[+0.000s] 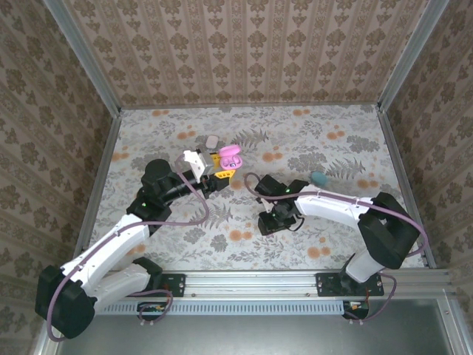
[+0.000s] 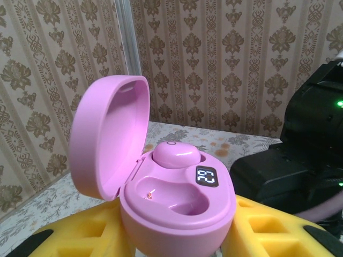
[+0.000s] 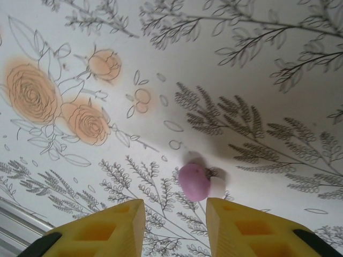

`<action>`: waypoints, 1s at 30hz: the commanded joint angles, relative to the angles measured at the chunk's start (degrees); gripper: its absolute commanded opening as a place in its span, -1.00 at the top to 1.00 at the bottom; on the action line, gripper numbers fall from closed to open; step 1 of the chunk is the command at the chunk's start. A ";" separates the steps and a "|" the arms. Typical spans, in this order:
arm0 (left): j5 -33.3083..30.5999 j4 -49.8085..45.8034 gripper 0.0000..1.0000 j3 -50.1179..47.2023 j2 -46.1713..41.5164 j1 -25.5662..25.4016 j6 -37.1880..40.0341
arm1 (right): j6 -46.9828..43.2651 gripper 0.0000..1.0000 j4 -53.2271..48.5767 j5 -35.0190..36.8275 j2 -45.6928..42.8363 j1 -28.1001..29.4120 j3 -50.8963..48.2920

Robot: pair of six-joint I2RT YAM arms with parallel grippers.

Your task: Insert the wireless bluetooth earbuds into the charging case

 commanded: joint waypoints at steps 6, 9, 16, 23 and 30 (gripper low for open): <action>0.21 2.18 0.18 2.23 -0.34 -0.59 0.51 | 1.28 0.26 -3.32 4.60 3.65 1.49 2.41; 0.30 2.14 0.18 2.23 -0.11 -0.68 0.49 | 1.29 0.27 -3.45 4.77 4.07 1.58 2.64; 0.21 2.10 0.18 2.22 -0.17 -0.68 0.59 | 1.53 0.27 -2.97 4.70 5.10 1.58 2.83; 0.21 2.16 0.18 2.32 -0.08 -0.68 0.59 | 1.59 0.27 -3.05 4.70 6.25 1.66 2.88; 0.31 2.13 0.18 2.44 0.21 -0.85 0.60 | 1.94 0.28 -2.56 5.10 7.63 1.64 2.42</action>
